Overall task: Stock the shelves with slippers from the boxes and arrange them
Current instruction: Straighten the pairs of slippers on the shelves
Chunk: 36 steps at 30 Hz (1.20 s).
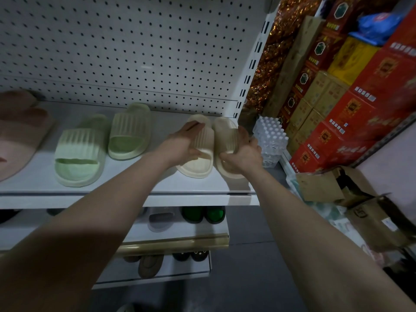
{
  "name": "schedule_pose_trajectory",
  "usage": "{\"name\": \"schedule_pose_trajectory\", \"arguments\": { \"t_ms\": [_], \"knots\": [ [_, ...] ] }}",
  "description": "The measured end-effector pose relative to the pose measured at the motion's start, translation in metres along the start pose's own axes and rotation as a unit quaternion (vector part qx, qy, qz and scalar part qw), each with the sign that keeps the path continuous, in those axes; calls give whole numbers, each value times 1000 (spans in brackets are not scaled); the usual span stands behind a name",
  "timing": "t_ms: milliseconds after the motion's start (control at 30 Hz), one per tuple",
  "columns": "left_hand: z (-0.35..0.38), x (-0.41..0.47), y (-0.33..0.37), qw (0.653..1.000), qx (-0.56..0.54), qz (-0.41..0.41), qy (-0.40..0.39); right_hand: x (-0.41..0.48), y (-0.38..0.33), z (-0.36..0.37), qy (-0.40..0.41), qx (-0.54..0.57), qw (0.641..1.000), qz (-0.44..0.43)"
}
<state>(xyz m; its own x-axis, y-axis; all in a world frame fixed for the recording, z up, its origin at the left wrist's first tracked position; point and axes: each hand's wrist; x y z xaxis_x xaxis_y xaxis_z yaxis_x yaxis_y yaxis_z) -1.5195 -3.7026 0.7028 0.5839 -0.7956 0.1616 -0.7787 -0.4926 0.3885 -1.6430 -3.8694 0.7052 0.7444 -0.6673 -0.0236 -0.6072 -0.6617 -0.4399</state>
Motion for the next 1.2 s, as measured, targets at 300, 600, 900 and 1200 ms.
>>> {"name": "schedule_pose_trajectory", "arguments": {
  "t_ms": [300,600,900,1200],
  "knots": [
    [4,-6,10,1000,-19,10,20,-6,1,9,27,17,1000,3],
    [6,-8,12,999,-19,11,24,-8,-4,13,20,13,1000,9],
    [8,-11,14,1000,-16,6,23,-8,0,11,23,11,1000,-3],
    [12,-7,12,1000,-20,-11,16,-8,0,11,22,12,1000,-6]
  ]
}}
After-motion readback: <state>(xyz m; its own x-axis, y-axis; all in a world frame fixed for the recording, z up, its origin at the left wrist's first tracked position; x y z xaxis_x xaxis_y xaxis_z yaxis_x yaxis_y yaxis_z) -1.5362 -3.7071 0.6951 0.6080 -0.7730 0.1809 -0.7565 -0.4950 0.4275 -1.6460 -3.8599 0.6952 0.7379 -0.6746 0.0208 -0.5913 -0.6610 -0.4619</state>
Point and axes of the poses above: each hand's wrist, its own x-axis towards the middle knuckle, its own z-axis out of the palm, y = z × x
